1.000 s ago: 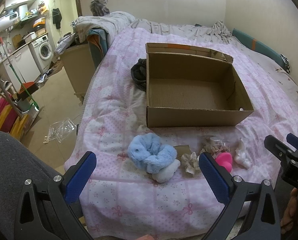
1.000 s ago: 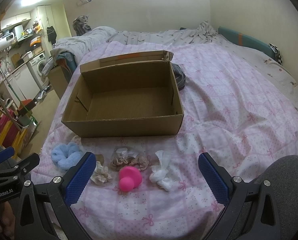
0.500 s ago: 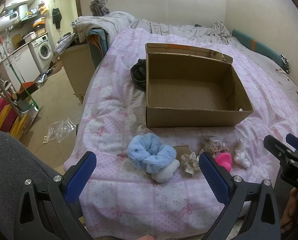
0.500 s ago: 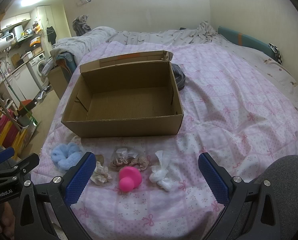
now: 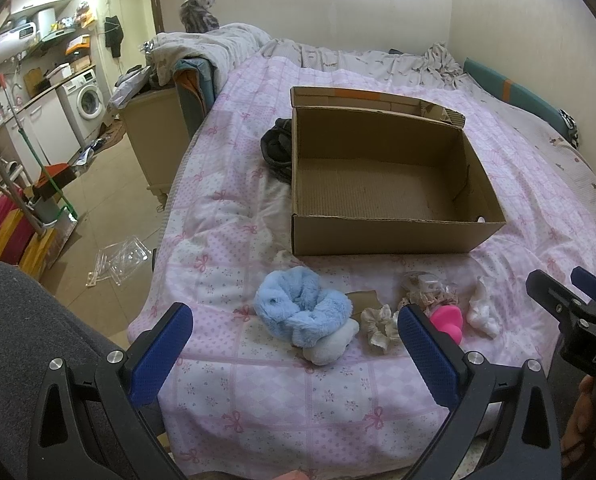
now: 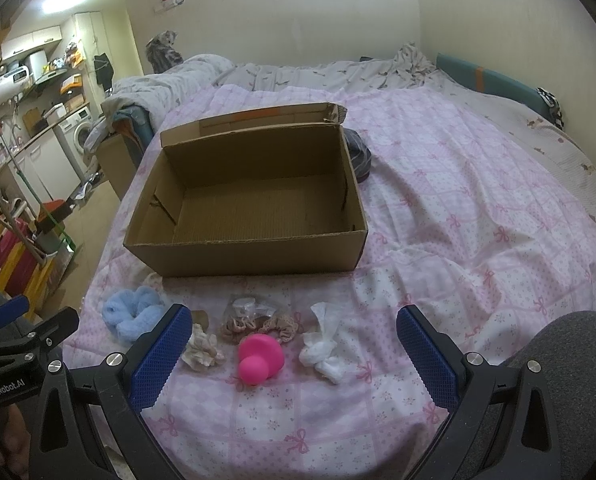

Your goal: Organize soft objects

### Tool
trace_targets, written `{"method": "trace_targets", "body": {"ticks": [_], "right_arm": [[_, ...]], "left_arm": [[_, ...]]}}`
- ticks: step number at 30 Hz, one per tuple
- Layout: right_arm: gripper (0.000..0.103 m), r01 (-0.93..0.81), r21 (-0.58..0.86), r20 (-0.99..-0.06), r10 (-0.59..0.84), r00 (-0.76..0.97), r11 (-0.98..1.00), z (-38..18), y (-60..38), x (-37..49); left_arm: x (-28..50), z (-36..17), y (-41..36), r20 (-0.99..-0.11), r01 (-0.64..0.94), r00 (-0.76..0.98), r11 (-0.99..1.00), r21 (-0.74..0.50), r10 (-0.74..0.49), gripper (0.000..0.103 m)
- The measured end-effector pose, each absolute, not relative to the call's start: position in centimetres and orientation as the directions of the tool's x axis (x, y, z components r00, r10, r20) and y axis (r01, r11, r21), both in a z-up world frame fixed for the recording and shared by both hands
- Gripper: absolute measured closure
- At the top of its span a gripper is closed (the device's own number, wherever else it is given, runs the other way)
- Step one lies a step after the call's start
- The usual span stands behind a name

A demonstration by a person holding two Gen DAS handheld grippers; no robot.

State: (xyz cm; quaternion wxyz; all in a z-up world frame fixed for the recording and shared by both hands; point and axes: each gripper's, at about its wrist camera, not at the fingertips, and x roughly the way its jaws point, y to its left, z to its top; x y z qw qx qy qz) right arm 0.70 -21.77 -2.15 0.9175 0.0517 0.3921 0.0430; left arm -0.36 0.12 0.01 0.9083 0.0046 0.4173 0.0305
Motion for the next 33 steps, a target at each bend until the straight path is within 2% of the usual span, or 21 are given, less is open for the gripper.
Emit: {"method": "trace_targets", "body": {"ticks": [26,33], "right_arm": [[0.000,-0.043,0.126,-0.718,0.121,0.686,0.991,-2.0,-21.3,0.8],[0.000,-0.056,0.140,-0.729,0.141,0.670,0.989,-0.9,-21.8,1.6]], "left_arm": [[-0.3,0.2,0.2,-0.758,-0.052,0.650,0.998,0.032,0.058,0.001],[1.5,1.6,0.3,-0.785,-0.035,0.619,0.999,0.012,0.031,0.001]]}}
